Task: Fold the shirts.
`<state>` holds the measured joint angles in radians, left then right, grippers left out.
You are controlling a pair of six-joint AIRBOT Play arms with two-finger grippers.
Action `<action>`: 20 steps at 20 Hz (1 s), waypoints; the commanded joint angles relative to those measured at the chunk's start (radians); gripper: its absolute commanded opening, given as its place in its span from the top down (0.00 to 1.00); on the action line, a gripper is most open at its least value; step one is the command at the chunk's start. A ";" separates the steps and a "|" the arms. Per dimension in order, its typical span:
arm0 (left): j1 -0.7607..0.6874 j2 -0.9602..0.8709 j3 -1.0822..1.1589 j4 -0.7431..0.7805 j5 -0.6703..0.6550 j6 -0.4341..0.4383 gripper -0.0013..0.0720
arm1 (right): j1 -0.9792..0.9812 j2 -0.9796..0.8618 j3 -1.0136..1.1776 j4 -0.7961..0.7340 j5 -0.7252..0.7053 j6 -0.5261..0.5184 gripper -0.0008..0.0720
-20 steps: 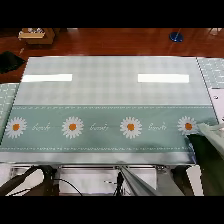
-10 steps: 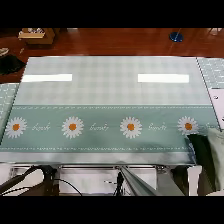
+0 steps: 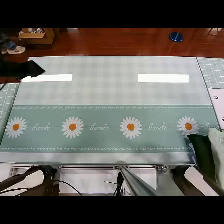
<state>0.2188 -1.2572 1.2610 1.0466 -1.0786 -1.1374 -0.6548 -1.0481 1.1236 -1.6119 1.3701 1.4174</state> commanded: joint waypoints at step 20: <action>-0.387 -0.142 0.003 0.412 -0.078 -0.397 0.00 | 0.671 -0.356 0.209 0.114 -0.114 0.113 0.16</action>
<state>-0.1665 -1.3987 1.2629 1.4551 -1.1587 -1.5234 0.0143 -1.4025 1.3319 -1.5032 1.2591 1.5280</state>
